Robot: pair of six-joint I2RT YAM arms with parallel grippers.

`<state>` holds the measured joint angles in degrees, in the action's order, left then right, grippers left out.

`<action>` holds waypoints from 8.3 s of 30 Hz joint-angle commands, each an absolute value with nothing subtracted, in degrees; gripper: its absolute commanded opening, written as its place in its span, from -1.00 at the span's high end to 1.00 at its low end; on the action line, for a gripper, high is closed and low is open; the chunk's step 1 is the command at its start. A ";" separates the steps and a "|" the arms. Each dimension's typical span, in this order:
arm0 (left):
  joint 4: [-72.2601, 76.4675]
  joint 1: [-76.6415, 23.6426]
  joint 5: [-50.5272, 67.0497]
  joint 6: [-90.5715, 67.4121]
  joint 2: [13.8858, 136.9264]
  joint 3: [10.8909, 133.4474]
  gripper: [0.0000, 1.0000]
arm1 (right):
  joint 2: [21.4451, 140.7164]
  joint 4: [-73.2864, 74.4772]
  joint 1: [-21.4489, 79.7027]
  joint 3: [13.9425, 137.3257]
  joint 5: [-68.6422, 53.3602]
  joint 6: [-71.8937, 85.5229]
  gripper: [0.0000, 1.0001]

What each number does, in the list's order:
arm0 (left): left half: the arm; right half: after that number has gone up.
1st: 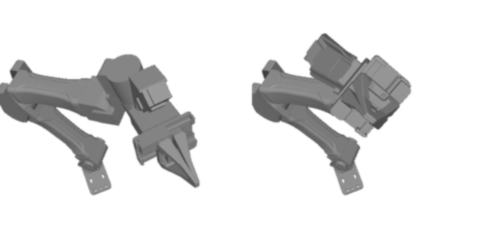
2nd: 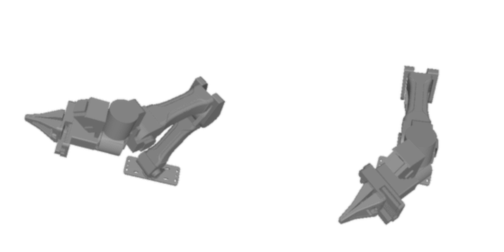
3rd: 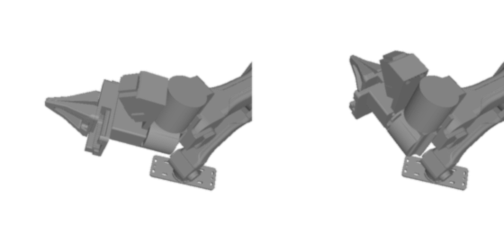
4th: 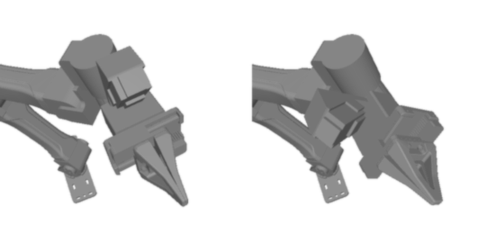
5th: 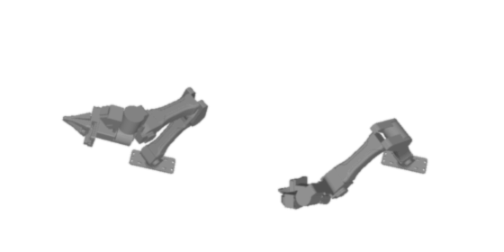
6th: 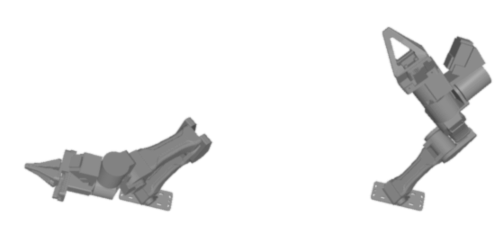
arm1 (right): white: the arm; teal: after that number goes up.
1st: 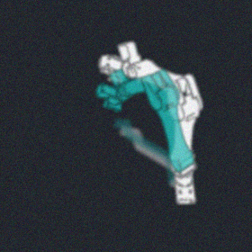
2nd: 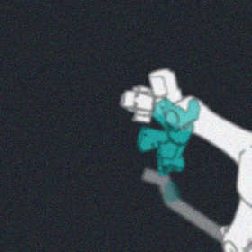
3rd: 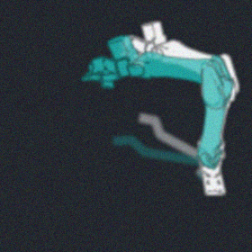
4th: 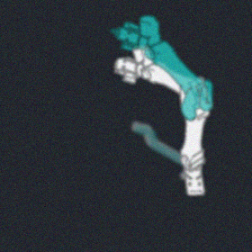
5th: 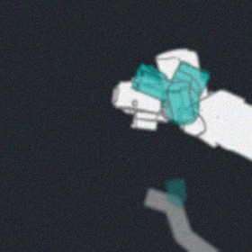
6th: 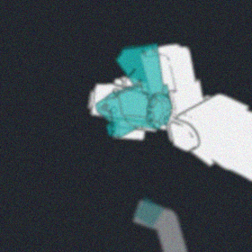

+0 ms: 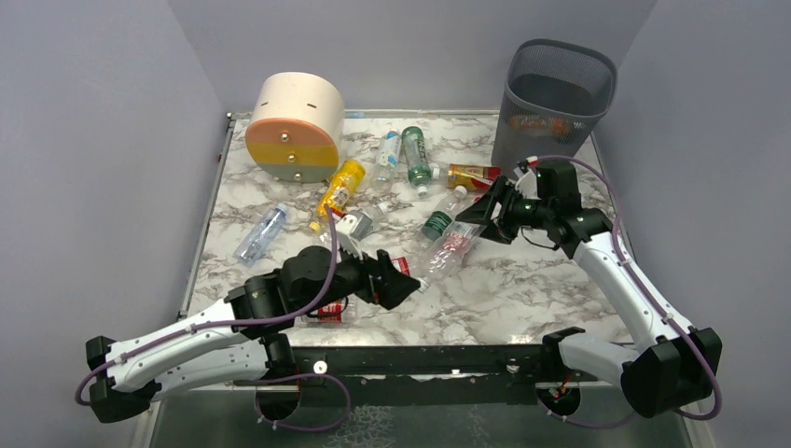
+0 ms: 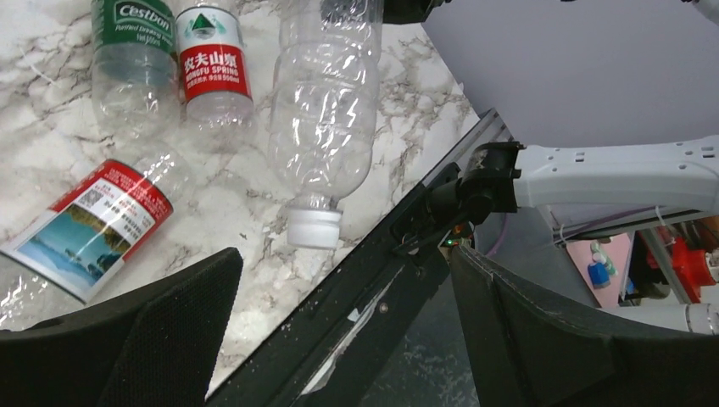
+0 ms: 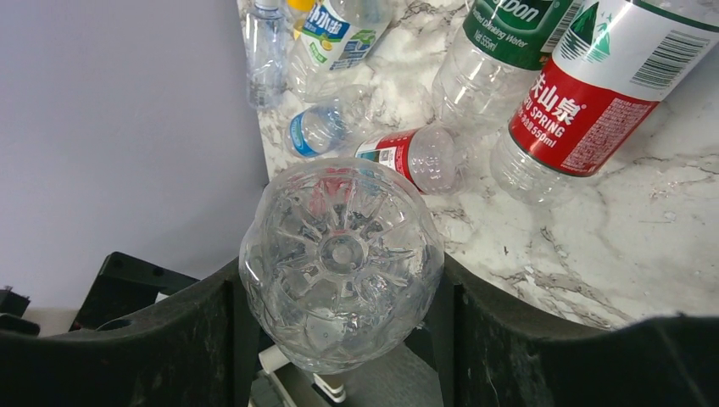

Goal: Put the plastic bottles in the bin
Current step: Place the plastic bottle in the trash bin, then pick up the plastic bottle at the center of the board, then place the plastic bottle in the trash bin.

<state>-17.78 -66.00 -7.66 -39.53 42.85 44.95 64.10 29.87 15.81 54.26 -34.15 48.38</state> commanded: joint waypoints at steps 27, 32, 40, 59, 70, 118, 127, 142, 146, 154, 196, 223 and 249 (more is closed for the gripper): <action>-33.57 -65.93 1.65 -39.41 32.83 47.99 -0.98 | 74.64 36.56 16.17 89.99 -20.18 47.88 -0.07; -32.83 -65.96 1.57 -38.66 35.20 48.03 -0.98 | 81.92 37.13 13.91 101.77 -19.67 47.09 -0.08; -32.56 -65.94 -0.69 -37.62 36.43 48.91 -0.98 | 87.37 25.59 -3.54 104.09 -32.54 54.64 -0.08; -28.40 -65.96 -7.87 -39.59 41.72 47.71 -0.98 | 101.45 17.40 -22.59 110.48 -34.46 58.67 -0.08; -28.33 -66.00 -8.00 -38.54 44.22 49.54 -0.98 | 105.46 21.70 -22.59 115.64 -28.67 55.07 -0.46; -12.37 -62.14 -9.12 -23.86 89.45 67.43 -0.98 | 54.32 41.14 -9.84 66.98 -35.38 34.10 -0.99; -10.65 -61.58 -12.33 -19.96 102.14 72.85 -0.98 | 54.03 40.96 -9.84 65.65 -34.23 33.93 -0.99; -9.43 -59.85 -11.88 -19.59 108.89 73.15 -0.76 | 54.96 40.18 -9.84 64.17 -33.40 33.14 -0.99; -8.67 -59.85 -10.79 -19.93 108.34 71.75 -0.53 | 55.09 39.73 -9.84 63.54 -33.54 33.21 -0.99; -9.13 -59.88 -8.76 -20.49 106.63 70.75 -0.18 | 54.33 39.46 -9.84 61.47 -33.70 33.31 -0.99; -8.39 -60.12 0.73 -30.15 71.02 53.70 -0.11 | 67.73 21.92 2.97 53.59 -45.46 44.94 -0.99; -7.91 -60.12 0.69 -30.24 69.52 53.71 -0.11 | 71.72 18.99 14.49 53.27 -38.65 48.25 -0.84; -19.29 -60.12 -1.72 -30.81 65.97 63.18 -0.98 | 72.85 22.86 14.59 58.97 -34.46 45.85 -0.17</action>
<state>-14.68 -59.86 -0.56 -29.74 70.39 57.78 71.77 21.85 14.26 55.11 -36.53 47.55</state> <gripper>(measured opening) 0.989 0.603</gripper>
